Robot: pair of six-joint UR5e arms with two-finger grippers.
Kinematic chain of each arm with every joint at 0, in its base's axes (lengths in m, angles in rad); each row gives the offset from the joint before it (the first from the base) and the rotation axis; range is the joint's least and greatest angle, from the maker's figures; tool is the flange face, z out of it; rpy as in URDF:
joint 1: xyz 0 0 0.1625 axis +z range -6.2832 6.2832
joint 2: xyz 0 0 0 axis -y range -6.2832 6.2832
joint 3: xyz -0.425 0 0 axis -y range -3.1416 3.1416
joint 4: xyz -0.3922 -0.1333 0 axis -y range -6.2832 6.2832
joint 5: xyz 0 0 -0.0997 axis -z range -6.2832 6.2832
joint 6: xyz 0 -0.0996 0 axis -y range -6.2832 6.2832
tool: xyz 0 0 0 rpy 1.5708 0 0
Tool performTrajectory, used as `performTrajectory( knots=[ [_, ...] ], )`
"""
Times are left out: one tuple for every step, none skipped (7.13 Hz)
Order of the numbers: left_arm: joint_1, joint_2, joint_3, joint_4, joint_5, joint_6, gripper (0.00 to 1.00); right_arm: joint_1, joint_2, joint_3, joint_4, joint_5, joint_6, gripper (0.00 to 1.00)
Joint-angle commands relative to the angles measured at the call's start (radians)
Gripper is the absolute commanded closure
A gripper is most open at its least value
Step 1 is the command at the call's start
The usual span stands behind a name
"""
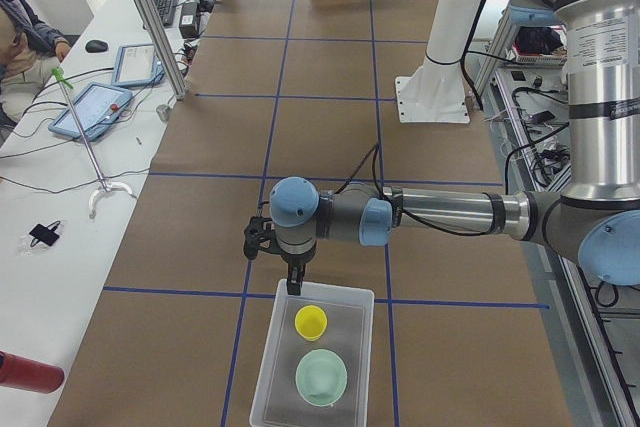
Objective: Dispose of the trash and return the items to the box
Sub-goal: 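Release the cloth in the pink bin and withdraw the right gripper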
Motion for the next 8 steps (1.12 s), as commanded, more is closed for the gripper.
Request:
performTrajectory(
  knots=[
    [0.0, 0.0, -0.003, -0.003, 0.007, -0.002, 0.02, 0.019, -0.02, -0.006, 0.0, 0.002, -0.042, 0.0],
    [0.0, 0.0, -0.001, -0.003, 0.007, -0.002, 0.02, 0.033, -0.034, -0.015, -0.002, 0.0, -0.1, 0.0],
    [0.0, 0.0, -0.006, -0.003, 0.007, -0.008, 0.02, 0.059, -0.034, -0.018, -0.033, 0.0, -0.158, 0.0],
    [0.0, -0.006, -0.006, -0.005, 0.008, -0.028, 0.02, 0.085, -0.029, -0.021, -0.076, -0.003, -0.228, 0.0],
    [0.0, -0.005, -0.01, -0.009, 0.008, -0.025, 0.02, 0.101, -0.029, -0.023, -0.097, -0.003, -0.27, 0.0],
    [0.0, -0.005, -0.013, -0.019, 0.007, -0.021, 0.02, 0.101, -0.029, -0.023, -0.097, -0.003, -0.272, 0.0],
    [0.0, 0.002, -0.012, -0.057, 0.007, -0.022, 0.02, 0.102, -0.023, -0.021, -0.098, -0.024, -0.272, 0.0],
    [0.0, 0.011, -0.012, -0.065, 0.01, -0.03, 0.02, 0.101, -0.022, -0.021, -0.097, -0.029, -0.272, 0.0]
  ],
)
